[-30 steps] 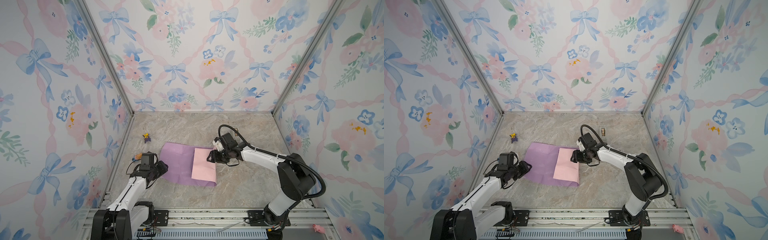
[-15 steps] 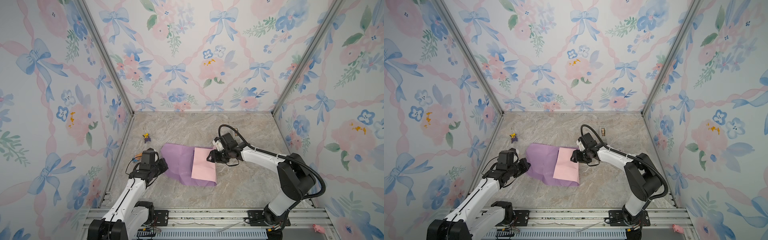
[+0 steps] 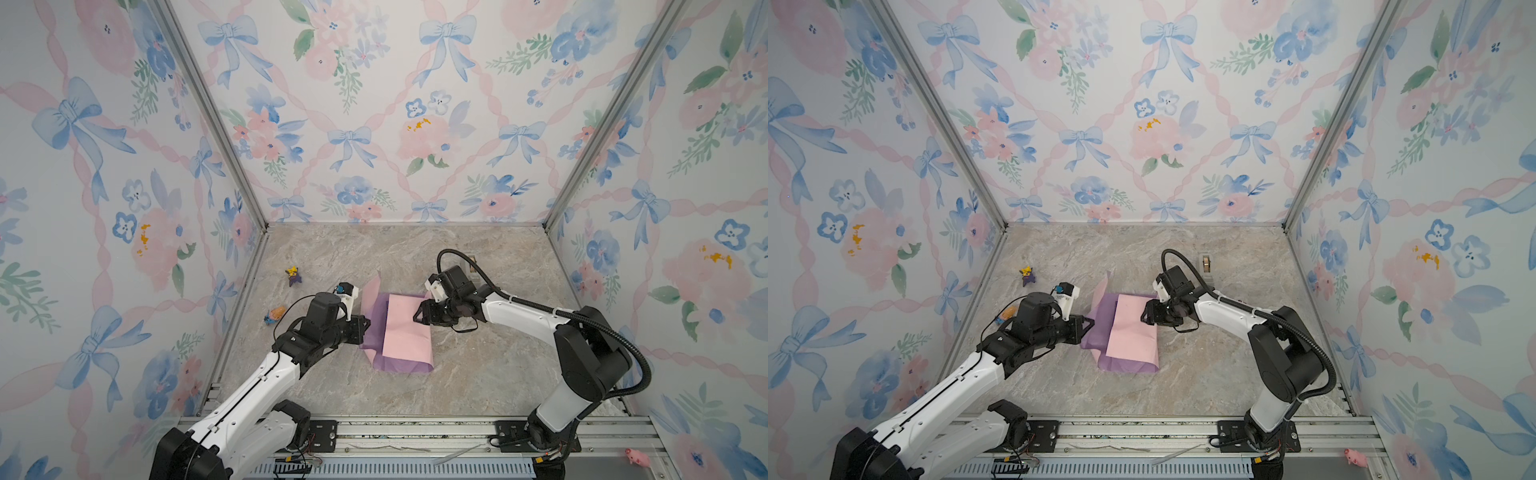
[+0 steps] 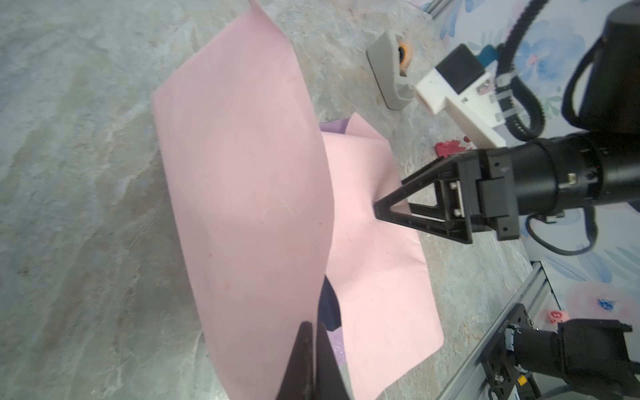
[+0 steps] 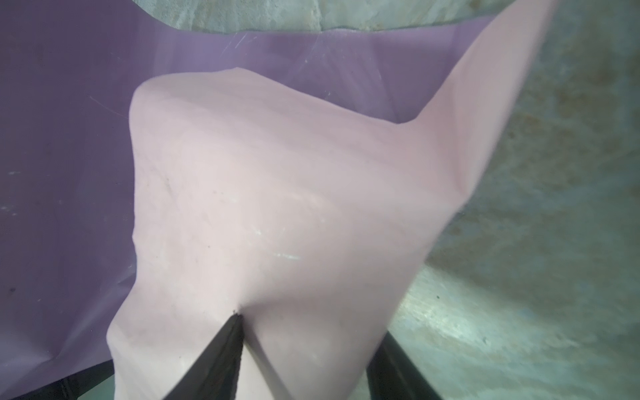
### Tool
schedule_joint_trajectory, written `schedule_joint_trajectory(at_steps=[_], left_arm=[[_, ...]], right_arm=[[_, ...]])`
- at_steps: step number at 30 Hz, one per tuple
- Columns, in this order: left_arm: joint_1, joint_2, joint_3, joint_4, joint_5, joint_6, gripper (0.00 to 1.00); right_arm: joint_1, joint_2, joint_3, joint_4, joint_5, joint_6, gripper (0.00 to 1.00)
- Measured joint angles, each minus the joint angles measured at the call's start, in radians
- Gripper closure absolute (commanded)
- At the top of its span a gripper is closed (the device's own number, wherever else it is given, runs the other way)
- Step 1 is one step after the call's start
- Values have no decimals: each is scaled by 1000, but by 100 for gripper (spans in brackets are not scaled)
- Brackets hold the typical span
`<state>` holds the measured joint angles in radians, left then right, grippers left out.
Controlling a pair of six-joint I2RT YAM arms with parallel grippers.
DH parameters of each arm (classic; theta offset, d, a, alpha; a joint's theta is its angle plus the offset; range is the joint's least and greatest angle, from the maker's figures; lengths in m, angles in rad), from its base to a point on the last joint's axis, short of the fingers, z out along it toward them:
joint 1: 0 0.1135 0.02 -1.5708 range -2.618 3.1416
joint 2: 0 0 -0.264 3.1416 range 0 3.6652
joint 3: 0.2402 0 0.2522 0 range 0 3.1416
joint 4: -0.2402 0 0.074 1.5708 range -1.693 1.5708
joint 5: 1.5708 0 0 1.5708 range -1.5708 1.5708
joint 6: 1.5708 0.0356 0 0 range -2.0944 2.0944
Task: Wrap a gift box in wrapping paper
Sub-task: Fold the wrapping paper for the gift box.
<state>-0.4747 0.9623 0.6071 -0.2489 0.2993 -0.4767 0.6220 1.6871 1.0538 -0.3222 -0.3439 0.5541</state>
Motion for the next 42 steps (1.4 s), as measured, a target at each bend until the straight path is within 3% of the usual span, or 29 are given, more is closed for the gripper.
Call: schedule_joint_trajectory(at_steps=[8, 13, 22, 30, 36, 42], left_arm=[[-148, 180, 88, 55, 8, 85, 97], [-195, 280, 133, 63, 4, 122, 96], [-222, 410, 227, 13, -30, 171, 94], [-240, 448, 261, -39, -1, 224, 90], [-246, 476, 283, -57, 19, 261, 85], [-252, 505, 284, -64, 28, 272, 87]], right_arm=[[0, -1, -8, 21, -5, 3, 42], [-1, -10, -28, 35, -12, 23, 27], [-86, -123, -185, 217, -158, 170, 20], [-95, -122, -201, 325, -233, 261, 18], [-69, -92, -153, 257, -189, 259, 19], [-31, -31, -63, 151, -104, 225, 20]])
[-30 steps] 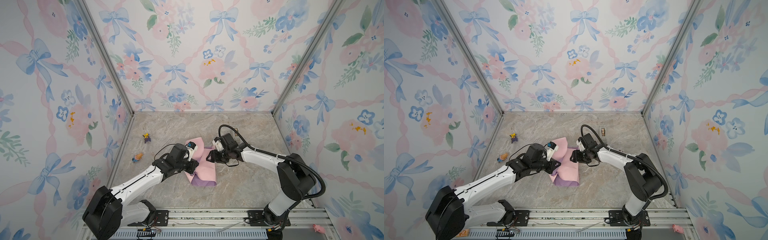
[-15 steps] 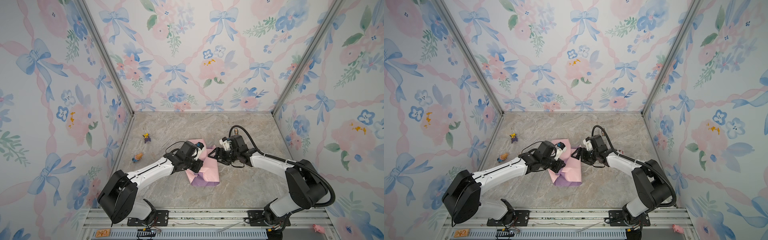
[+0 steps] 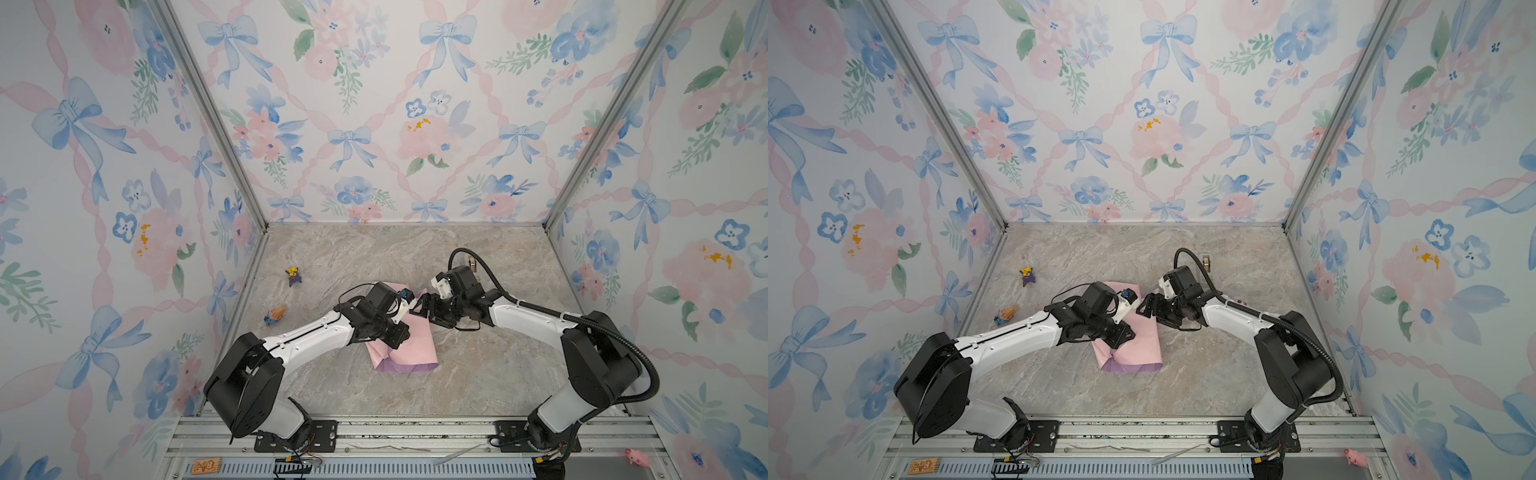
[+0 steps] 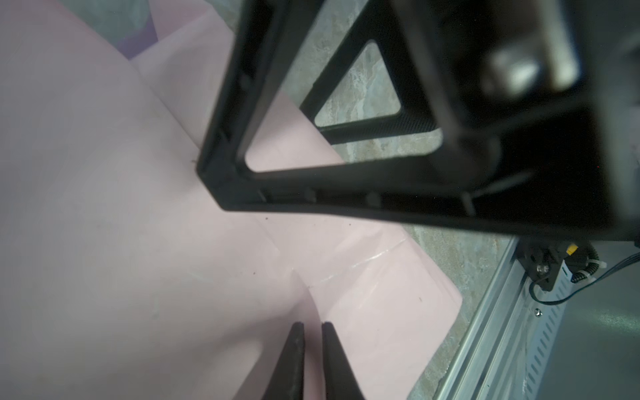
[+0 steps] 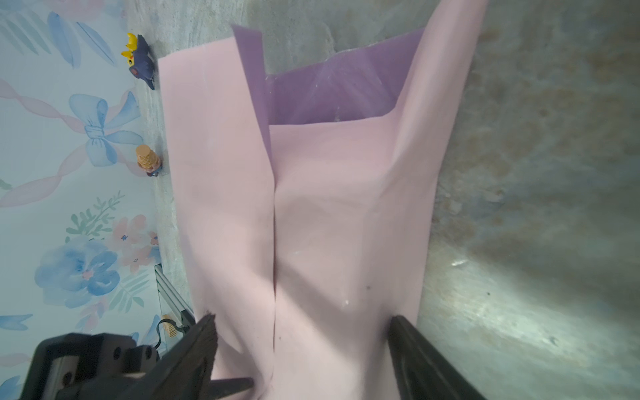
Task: Wrap a gift box in wrapping paper
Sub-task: Fold the wrapping paper for the gift box.
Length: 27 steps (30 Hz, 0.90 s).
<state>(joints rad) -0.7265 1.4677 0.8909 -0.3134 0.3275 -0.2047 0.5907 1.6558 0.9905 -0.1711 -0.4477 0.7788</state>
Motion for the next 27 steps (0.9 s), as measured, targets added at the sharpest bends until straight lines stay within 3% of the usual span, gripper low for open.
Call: schedule_joint_trajectory(at_steps=[6, 11, 15, 21, 27], left_arm=[[-15, 8, 7, 1, 3, 18, 84], [-19, 8, 17, 0, 2, 20, 55], [-19, -23, 20, -7, -31, -8, 45], [-19, -264, -39, 0, -169, -80, 43], [-19, -558, -238, 8, -370, -171, 43]], right_arm=[[22, 68, 39, -60, 42, -20, 22], [40, 78, 85, -120, 101, -57, 26], [46, 79, 93, -130, 119, -74, 27], [47, 79, 93, -128, 119, -77, 27], [47, 79, 96, -130, 119, -84, 27]])
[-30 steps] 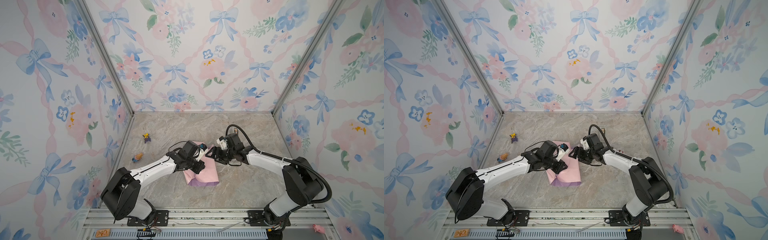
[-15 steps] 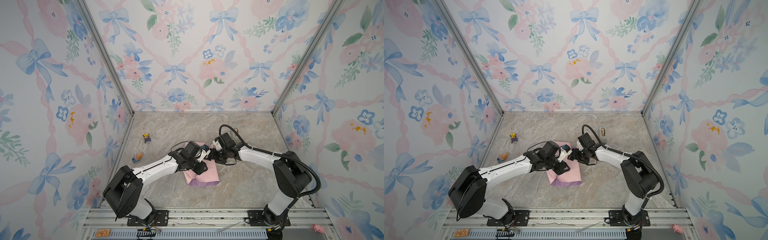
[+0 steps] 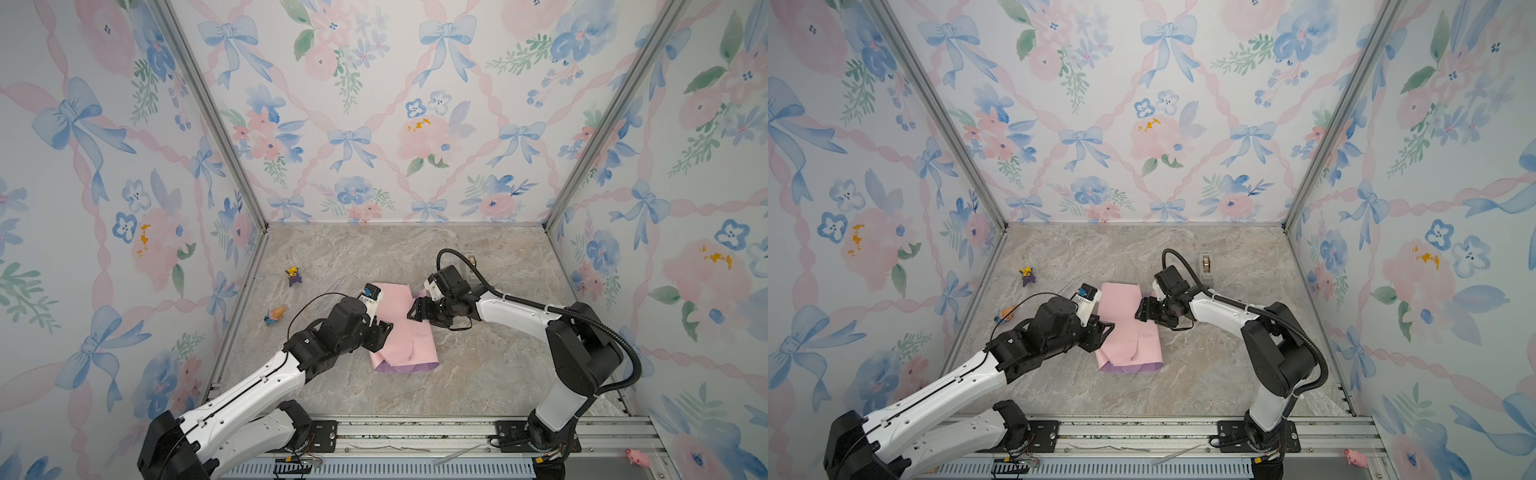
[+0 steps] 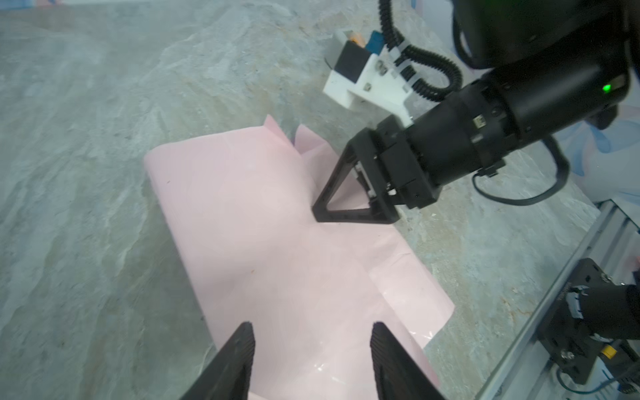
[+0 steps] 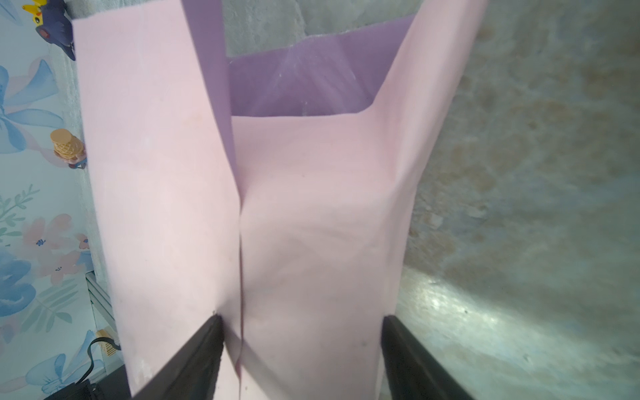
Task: Wrap a gift box in wrapping paper
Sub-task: Fold the wrapping paper for the gift box.
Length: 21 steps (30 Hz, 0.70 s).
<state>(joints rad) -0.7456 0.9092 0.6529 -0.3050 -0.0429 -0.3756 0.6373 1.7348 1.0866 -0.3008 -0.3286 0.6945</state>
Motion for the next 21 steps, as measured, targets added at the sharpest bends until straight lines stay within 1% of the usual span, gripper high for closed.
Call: schedule_joint_trajectory(at_steps=[3, 5, 9, 12, 15, 21], left_arm=[[0, -77, -91, 0, -71, -60, 38], [1, -106, -137, 3, -100, -113, 38], [21, -138, -212, 66, -89, -213, 39], [21, -140, -244, 101, -62, -224, 38], [19, -160, -275, 122, -66, -220, 38], [19, -232, -364, 194, -114, -248, 30]], right_arm=[[0, 1, 0, 0, 0, 0, 27], [0, 1, 0, 0, -1, -1, 27], [0, 1, 0, 0, -2, -4, 27], [0, 1, 0, 0, -2, -4, 27], [0, 1, 0, 0, -2, -4, 27], [-1, 1, 0, 0, -2, -4, 27]])
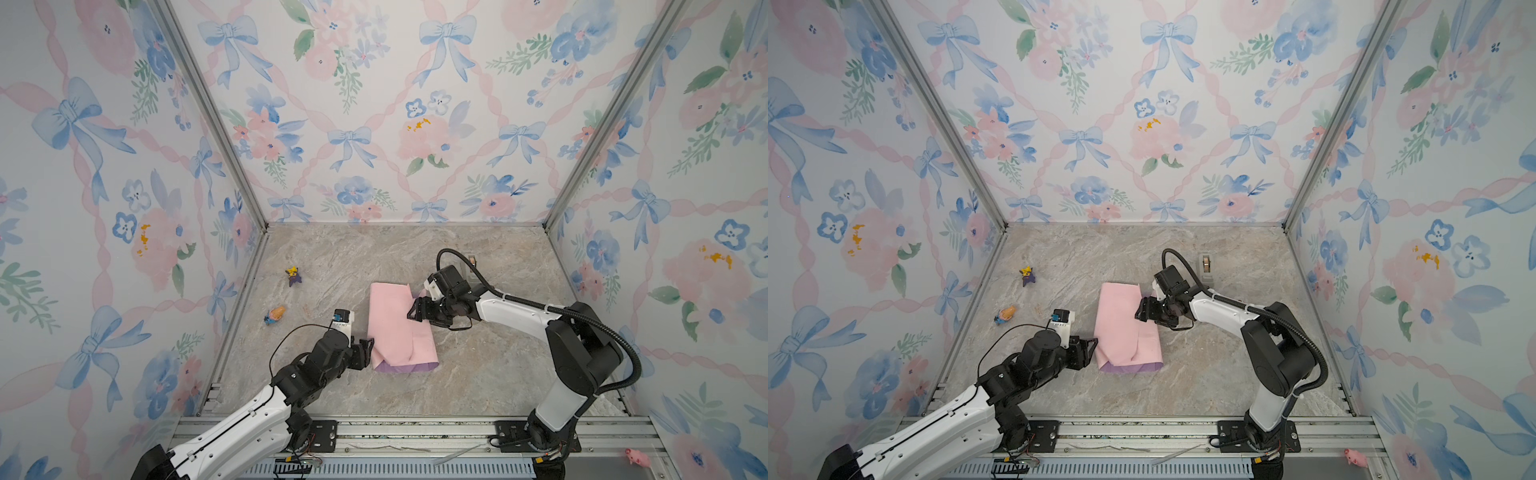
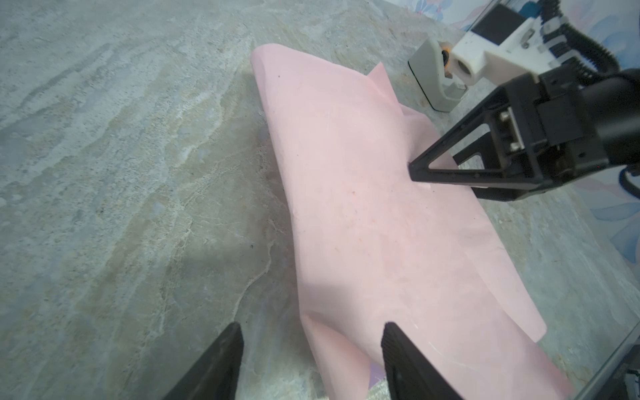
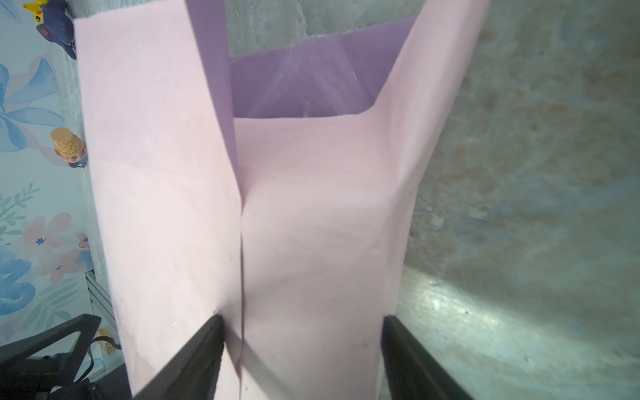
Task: Wrap a gift box in wrapping paper
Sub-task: Fold the wrapping paper for the gift box.
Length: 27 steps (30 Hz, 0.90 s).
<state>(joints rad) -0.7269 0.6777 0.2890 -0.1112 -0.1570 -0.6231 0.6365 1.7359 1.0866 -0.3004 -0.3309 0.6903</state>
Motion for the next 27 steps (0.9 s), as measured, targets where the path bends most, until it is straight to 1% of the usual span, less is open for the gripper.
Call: schedule_joint_trajectory(at_steps=[3, 5, 7, 10, 13, 19, 27], left_arm=[[0, -34, -73, 110, -5, -36, 29], [0, -32, -106, 185, -4, -70, 29], [2, -3, -113, 243, -3, -101, 26], [13, 73, -108, 316, 9, -135, 27], [36, 171, -80, 349, 41, -155, 28], [74, 358, 29, 384, 116, -171, 32], [80, 518, 105, 430, 216, -167, 40]], right_arm=[[0, 0, 0, 0, 0, 0, 27], [-1, 0, 0, 0, 0, 0, 28], [-1, 0, 0, 0, 0, 0, 28], [-1, 0, 0, 0, -1, -2, 28], [-2, 0, 0, 1, -1, -3, 29], [-2, -1, 0, 2, -1, -3, 29], [-11, -2, 0, 2, -2, -3, 30]])
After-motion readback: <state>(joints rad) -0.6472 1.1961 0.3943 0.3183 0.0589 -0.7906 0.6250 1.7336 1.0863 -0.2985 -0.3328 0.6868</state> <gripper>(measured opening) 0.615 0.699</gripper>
